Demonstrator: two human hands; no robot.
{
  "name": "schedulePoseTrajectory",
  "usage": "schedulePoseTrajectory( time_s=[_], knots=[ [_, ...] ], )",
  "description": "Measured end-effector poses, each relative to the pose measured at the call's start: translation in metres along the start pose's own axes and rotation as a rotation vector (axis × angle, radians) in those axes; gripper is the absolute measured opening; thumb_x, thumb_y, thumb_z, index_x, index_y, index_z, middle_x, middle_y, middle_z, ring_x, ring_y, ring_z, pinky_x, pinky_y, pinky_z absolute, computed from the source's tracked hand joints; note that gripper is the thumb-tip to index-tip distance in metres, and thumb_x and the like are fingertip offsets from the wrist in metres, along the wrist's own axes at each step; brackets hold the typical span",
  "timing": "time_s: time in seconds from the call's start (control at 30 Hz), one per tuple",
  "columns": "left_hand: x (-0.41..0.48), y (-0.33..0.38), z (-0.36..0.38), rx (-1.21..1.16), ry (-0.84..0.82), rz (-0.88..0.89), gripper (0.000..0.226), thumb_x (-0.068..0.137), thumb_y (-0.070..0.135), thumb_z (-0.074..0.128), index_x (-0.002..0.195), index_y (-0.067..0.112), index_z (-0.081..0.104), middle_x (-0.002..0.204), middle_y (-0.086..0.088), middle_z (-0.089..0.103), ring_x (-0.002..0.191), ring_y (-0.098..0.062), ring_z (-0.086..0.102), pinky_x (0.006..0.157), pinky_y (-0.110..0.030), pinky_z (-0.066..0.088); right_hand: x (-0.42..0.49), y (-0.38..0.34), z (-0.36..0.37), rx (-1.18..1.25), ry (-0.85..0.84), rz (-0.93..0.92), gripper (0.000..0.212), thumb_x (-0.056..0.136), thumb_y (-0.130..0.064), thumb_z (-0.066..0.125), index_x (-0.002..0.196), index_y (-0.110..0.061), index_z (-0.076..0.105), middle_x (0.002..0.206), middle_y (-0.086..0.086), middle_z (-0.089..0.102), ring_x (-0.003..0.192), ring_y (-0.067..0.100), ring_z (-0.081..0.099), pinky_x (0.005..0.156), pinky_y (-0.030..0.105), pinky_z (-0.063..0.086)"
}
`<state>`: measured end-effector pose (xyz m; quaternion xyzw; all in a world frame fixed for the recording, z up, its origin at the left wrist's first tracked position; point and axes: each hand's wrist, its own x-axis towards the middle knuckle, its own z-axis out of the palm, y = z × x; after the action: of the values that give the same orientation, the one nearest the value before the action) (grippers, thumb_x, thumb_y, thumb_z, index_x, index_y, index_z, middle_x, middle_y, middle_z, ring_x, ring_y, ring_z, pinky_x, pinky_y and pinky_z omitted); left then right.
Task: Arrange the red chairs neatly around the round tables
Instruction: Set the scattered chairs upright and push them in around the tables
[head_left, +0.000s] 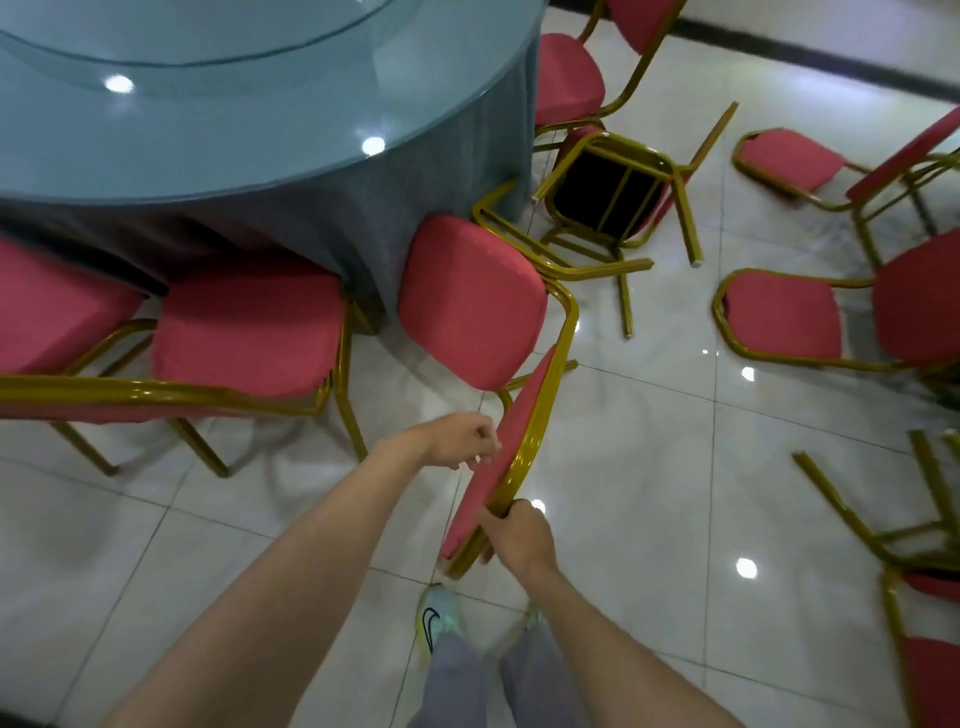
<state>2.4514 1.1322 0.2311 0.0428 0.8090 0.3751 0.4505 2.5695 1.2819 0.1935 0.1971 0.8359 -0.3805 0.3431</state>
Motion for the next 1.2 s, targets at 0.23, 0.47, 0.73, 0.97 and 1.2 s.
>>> schedulePoseTrajectory(
  time_s=[0.23,0.47,0.73,0.97,1.2],
  knots=[
    [-0.055,-0.01,-0.02,0.021,0.118,-0.015,0.029,0.099,0.05,0.061,0.098,0.021,0.061,0.104,0.0,0.066,0.099,-0.019,0.065,0.096,-0.042,0.057,-0.005,-0.046,-0.064,0.043,0.138,-0.077,0.039,0.091,-0.043,0.067,0.072,-0.01,0.073,0.055,0.001,0.071,0.051,0.014,0.07,0.069,0.035,0.063],
    [-0.064,0.033,-0.03,0.102,0.018,-0.016,0.05,0.086,0.058,0.075,0.124,0.028,0.062,0.125,0.005,0.063,0.115,-0.018,0.06,0.103,-0.04,0.053,0.001,-0.1,-0.13,0.176,0.262,-0.136,0.04,0.096,-0.042,0.066,0.073,-0.01,0.071,0.059,0.001,0.073,0.055,0.014,0.073,0.058,0.027,0.056],
    [-0.012,0.086,-0.023,0.156,0.099,0.043,0.068,0.085,0.044,0.081,0.139,0.037,0.041,0.136,0.009,0.056,0.109,-0.013,0.057,0.089,-0.028,0.052,0.032,-0.119,-0.21,0.361,0.364,-0.229,0.047,0.094,-0.05,0.068,0.068,-0.012,0.07,0.062,0.002,0.073,0.056,0.014,0.073,0.054,0.025,0.054],
    [0.038,0.153,-0.022,0.432,0.377,0.066,0.029,0.08,0.035,0.079,0.089,0.03,0.052,0.091,0.008,0.053,0.083,-0.012,0.054,0.065,-0.02,0.036,0.083,-0.125,-0.299,0.391,0.285,-0.276,0.064,0.087,-0.067,0.066,0.065,-0.006,0.067,0.057,0.007,0.07,0.055,0.021,0.071,0.063,0.037,0.061],
    [0.064,0.213,-0.07,0.554,0.405,0.085,0.036,0.073,0.041,0.079,0.093,0.027,0.052,0.093,0.009,0.054,0.084,-0.014,0.054,0.073,-0.029,0.048,0.119,-0.144,-0.375,0.366,0.134,-0.335,0.099,0.069,-0.092,0.063,0.082,0.006,0.071,0.066,0.012,0.075,0.068,0.025,0.075,0.083,0.052,0.061]
  ],
)
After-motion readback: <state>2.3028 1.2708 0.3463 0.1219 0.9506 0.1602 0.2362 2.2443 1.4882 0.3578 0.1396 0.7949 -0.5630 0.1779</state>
